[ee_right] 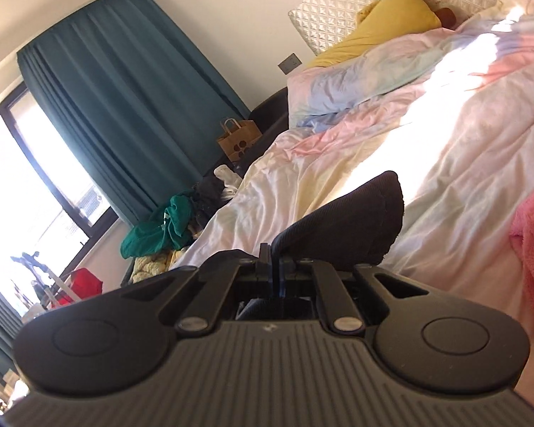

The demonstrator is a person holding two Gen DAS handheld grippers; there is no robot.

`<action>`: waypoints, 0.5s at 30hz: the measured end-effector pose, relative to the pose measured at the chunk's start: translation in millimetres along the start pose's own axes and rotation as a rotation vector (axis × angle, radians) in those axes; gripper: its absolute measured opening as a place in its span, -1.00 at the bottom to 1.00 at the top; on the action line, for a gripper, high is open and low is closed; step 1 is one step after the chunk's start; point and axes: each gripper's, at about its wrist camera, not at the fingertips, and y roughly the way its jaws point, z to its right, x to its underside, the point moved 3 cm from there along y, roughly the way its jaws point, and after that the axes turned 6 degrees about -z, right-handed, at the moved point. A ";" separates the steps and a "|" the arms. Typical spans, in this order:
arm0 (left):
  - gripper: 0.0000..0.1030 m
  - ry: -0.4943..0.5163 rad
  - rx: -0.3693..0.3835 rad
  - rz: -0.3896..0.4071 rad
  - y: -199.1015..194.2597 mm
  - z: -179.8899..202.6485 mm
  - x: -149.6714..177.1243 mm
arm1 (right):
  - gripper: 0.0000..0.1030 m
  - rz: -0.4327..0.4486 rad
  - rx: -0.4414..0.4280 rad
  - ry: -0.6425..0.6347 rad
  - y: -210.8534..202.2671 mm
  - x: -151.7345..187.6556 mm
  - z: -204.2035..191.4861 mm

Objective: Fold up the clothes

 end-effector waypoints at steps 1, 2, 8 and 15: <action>-0.84 -0.001 -0.019 -0.007 12.7 8.4 -7.6 | -0.87 0.013 -0.007 -0.022 4.1 -3.3 -11.2; -0.84 -0.003 -0.037 -0.020 26.1 16.2 -17.1 | -0.87 0.027 -0.018 -0.046 8.9 -7.7 -24.1; -0.82 0.065 -0.120 -0.069 136.6 65.7 -86.8 | -0.87 0.019 -0.048 -0.171 95.4 -26.6 -117.2; -0.81 0.176 -0.277 -0.089 318.6 76.2 -109.4 | -0.87 -0.024 0.053 -0.405 248.8 13.5 -182.5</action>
